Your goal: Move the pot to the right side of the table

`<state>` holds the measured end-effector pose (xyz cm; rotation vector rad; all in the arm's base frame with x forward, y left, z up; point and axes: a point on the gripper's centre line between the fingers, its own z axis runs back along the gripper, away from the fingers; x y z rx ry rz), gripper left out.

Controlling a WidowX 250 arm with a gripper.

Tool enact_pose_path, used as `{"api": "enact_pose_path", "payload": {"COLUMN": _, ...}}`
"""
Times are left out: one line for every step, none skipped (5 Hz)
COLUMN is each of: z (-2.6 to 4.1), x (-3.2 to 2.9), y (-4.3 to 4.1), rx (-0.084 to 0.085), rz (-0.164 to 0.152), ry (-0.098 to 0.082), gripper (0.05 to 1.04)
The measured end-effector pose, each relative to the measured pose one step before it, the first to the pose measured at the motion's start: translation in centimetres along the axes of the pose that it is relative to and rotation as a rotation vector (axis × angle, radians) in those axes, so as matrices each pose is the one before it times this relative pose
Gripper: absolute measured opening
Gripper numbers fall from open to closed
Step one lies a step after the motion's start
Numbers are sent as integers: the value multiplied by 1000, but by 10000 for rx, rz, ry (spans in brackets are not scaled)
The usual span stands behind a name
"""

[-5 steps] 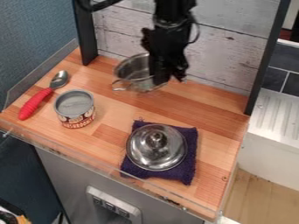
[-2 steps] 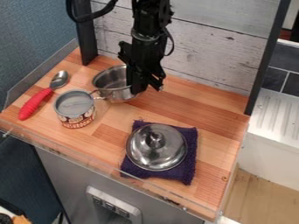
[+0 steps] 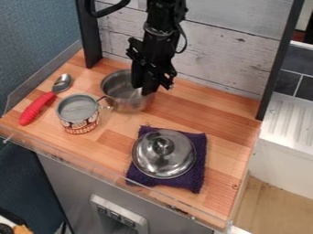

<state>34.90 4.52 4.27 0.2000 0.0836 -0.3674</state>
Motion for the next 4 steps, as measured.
{"api": "enact_pose_path", "payload": {"z": 206, "x": 348, "y": -427, "rx": -217, "rz": -142, "ry": -139, "gripper": 840}}
{"api": "enact_pose_path", "payload": {"z": 786, "x": -34, "y": -996, "rx": -475, "rz": -109, "ry": -553, "gripper": 1012}}
{"api": "enact_pose_path", "payload": {"z": 1896, "x": -514, "y": -201, "rx": -159, "rz": 290, "ry": -602, "gripper": 1009}}
{"api": "enact_pose_path", "payload": {"z": 638, "x": -782, "y": -188, "rx": -412, "rz": 375, "ry": -261, "gripper": 1002}}
